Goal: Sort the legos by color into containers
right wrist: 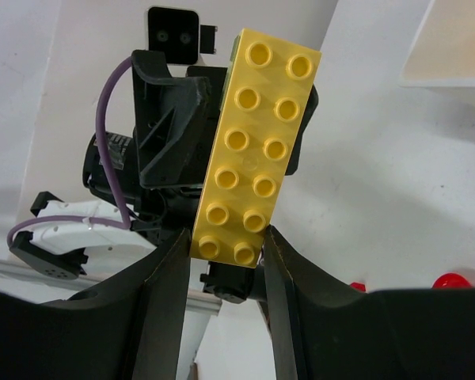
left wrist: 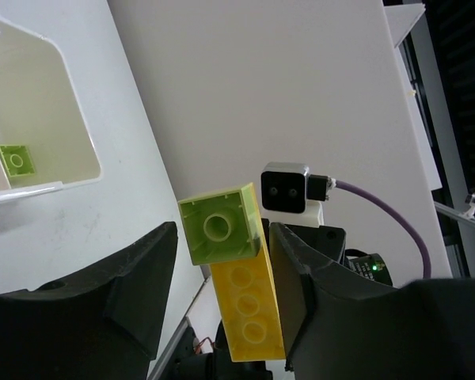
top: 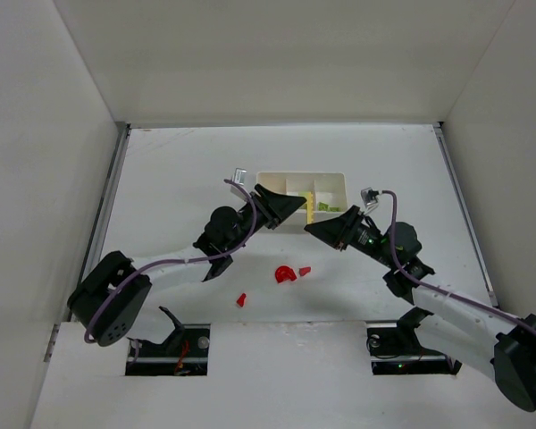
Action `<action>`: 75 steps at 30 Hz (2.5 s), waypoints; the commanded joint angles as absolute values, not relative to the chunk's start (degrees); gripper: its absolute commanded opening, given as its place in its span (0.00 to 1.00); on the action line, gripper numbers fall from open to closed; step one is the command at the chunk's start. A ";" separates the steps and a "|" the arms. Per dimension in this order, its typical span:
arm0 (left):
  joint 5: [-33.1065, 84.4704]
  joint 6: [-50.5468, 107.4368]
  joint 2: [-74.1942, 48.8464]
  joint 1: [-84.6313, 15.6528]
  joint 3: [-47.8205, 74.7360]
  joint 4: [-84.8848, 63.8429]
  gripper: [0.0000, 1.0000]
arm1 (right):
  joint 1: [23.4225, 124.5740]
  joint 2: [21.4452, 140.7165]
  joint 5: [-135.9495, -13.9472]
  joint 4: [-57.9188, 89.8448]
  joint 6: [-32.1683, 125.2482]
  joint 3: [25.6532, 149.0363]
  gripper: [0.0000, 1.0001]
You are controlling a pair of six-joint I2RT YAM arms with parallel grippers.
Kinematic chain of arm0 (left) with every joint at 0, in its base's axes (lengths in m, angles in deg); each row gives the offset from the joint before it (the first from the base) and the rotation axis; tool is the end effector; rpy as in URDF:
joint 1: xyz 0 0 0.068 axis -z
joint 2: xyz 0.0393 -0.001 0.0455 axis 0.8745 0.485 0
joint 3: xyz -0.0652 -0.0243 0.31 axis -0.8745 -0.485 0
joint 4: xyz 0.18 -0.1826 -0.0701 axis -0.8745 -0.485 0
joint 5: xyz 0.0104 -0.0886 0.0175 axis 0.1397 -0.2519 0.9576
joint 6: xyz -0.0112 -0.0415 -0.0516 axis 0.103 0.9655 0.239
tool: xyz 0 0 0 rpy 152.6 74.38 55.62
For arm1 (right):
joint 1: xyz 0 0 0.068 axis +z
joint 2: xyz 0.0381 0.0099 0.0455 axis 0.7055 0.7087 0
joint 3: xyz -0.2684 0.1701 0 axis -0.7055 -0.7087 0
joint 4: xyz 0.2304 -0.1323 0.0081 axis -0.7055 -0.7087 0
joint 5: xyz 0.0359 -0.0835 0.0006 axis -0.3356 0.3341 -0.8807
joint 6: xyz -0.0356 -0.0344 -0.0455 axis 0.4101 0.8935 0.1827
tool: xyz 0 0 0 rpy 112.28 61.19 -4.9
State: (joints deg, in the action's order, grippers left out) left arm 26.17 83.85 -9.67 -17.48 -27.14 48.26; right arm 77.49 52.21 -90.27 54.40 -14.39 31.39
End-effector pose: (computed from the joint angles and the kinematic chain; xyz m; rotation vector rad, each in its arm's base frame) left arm 0.2093 -0.2086 0.3072 -0.1824 1.5381 -1.6838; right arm 0.1534 0.1231 0.2864 0.1518 1.7360 1.6550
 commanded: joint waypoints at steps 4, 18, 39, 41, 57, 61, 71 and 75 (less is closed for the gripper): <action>25.24 83.75 -9.24 -17.18 -24.35 53.56 0.40 | 77.08 52.03 -90.86 58.92 -14.85 30.87 0.37; 22.96 85.16 -11.08 -18.49 -25.31 53.91 0.17 | 73.66 49.14 -89.63 61.38 -16.17 27.71 0.32; 23.82 80.08 -11.19 -22.46 -21.82 39.44 0.17 | 66.81 44.21 -90.34 54.81 -12.84 28.32 0.32; 25.67 76.39 -9.08 -20.96 -17.69 33.55 0.17 | 65.57 42.55 -89.90 50.86 -10.64 29.55 0.32; 33.58 62.14 17.20 -13.23 11.68 8.65 0.22 | 58.62 32.70 -86.20 33.96 -1.40 34.91 0.33; 36.49 59.50 19.93 -12.26 15.02 6.36 0.33 | 58.80 32.17 -86.20 34.14 -1.40 34.83 0.33; 36.14 58.17 14.86 -13.75 12.05 9.95 0.67 | 58.89 33.13 -86.29 34.66 -1.31 34.82 0.33; 37.02 58.35 7.39 -16.03 6.43 14.78 0.67 | 58.89 35.33 -86.03 35.72 -1.05 35.44 0.33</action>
State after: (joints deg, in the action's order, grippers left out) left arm 35.64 59.32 16.39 -14.20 9.03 8.43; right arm 59.02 34.22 -86.60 33.22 -2.11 32.29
